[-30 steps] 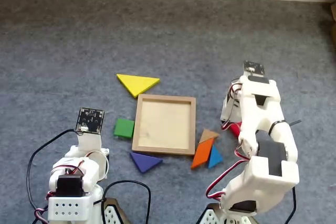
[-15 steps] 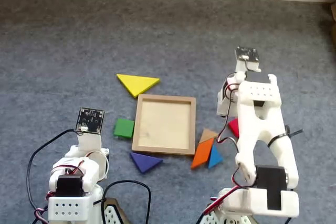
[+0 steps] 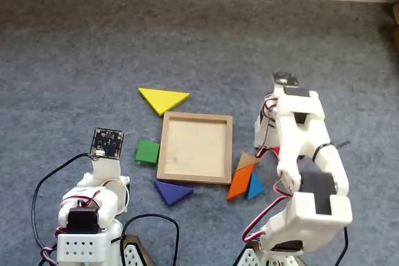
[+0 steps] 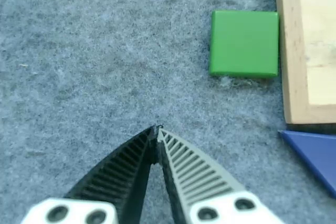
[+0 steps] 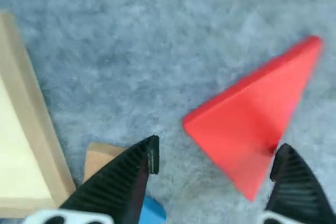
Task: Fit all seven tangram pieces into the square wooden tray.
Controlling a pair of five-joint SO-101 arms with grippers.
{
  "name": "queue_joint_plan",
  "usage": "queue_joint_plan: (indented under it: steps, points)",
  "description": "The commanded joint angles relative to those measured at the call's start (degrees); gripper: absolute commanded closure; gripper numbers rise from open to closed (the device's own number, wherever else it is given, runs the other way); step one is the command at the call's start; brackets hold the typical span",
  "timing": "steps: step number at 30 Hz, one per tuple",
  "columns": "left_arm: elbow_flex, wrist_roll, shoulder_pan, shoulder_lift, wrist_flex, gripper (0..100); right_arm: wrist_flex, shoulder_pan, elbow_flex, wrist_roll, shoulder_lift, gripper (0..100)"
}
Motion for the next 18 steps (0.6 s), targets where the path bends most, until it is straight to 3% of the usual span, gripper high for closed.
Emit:
queue_joint_plan:
  steps: [1,18]
  points:
    - [1.1,-0.18,-0.48,-1.71,0.53,99,-2.95,3.21,-0.75,0.44,0.31,66.6]
    - [1.1,-0.18,-0.48,-1.71,0.53,99,-6.11,4.88,-0.84,0.09,2.24,66.6]
